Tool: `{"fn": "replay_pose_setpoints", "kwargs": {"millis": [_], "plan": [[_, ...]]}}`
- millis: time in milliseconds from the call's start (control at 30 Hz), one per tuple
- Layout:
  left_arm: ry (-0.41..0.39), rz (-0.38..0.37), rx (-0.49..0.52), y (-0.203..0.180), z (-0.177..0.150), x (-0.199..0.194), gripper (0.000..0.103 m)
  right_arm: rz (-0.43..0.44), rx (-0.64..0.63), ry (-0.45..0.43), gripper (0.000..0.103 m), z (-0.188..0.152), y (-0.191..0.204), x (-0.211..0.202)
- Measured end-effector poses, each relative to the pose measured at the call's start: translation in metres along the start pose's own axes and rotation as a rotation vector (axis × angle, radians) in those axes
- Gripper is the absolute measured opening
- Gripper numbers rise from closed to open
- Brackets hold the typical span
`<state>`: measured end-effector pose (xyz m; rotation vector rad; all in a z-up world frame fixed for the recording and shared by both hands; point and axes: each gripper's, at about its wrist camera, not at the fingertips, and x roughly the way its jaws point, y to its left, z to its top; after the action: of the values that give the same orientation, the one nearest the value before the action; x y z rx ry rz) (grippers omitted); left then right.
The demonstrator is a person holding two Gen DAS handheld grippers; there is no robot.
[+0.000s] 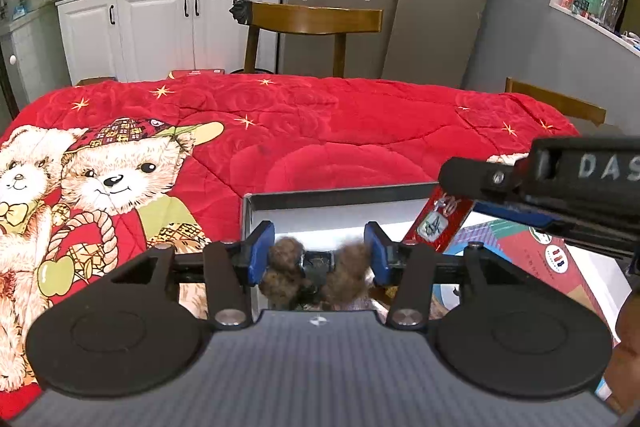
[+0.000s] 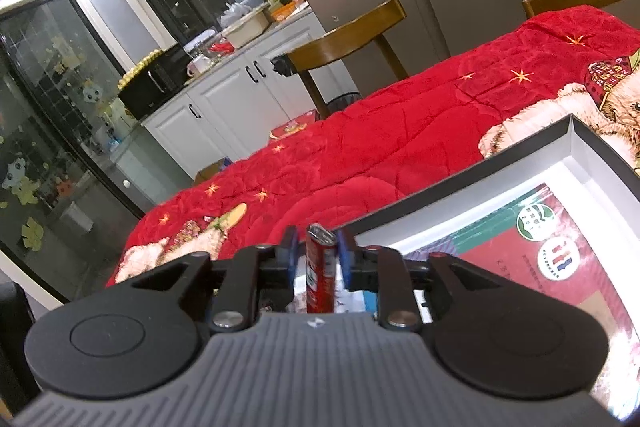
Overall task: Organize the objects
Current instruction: 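Lower the bear and snack bar into the box and open both tools, then withdraw both tools from the box back over the remaining items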
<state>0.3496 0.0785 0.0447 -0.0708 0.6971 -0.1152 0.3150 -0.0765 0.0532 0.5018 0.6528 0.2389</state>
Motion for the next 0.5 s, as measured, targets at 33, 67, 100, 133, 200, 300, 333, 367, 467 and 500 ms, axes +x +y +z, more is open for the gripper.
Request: {"fn": "replay_pose_setpoints", "kwargs": {"millis": [33, 67, 100, 133, 200, 300, 333, 367, 467, 500], "plan": [[-0.004, 0.003, -0.003, 0.000, 0.001, -0.002, 0.060, 0.004, -0.001, -0.002, 0.046, 0.001, -0.001, -0.001], [-0.009, 0.006, -0.006, 0.001, 0.002, -0.004, 0.061, 0.008, -0.006, -0.005, 0.048, 0.002, 0.000, -0.003], [-0.016, 0.006, -0.008, 0.001, 0.003, -0.006, 0.063, 0.009, -0.009, -0.012, 0.049, 0.003, 0.001, -0.005], [-0.022, 0.002, -0.009, 0.002, 0.005, -0.009, 0.063, 0.011, -0.010, -0.019, 0.053, 0.005, 0.002, -0.008], [-0.043, 0.003, -0.017, 0.004, 0.009, -0.017, 0.065, 0.028, -0.010, -0.031, 0.060, 0.007, 0.003, -0.012], [-0.077, 0.022, -0.026, 0.008, 0.015, -0.030, 0.069, 0.056, -0.020, -0.050, 0.062, 0.012, 0.008, -0.023], [-0.088, 0.023, -0.029, 0.009, 0.018, -0.035, 0.069, 0.063, -0.029, -0.061, 0.063, 0.013, 0.010, -0.027], [-0.101, 0.023, -0.032, 0.010, 0.020, -0.041, 0.069, 0.073, -0.043, -0.072, 0.065, 0.014, 0.012, -0.032], [-0.136, 0.019, -0.046, 0.014, 0.026, -0.057, 0.071, 0.101, -0.089, -0.116, 0.072, 0.020, 0.021, -0.049], [-0.144, 0.019, -0.047, 0.015, 0.029, -0.063, 0.071, 0.111, -0.104, -0.135, 0.073, 0.022, 0.024, -0.056]]}}
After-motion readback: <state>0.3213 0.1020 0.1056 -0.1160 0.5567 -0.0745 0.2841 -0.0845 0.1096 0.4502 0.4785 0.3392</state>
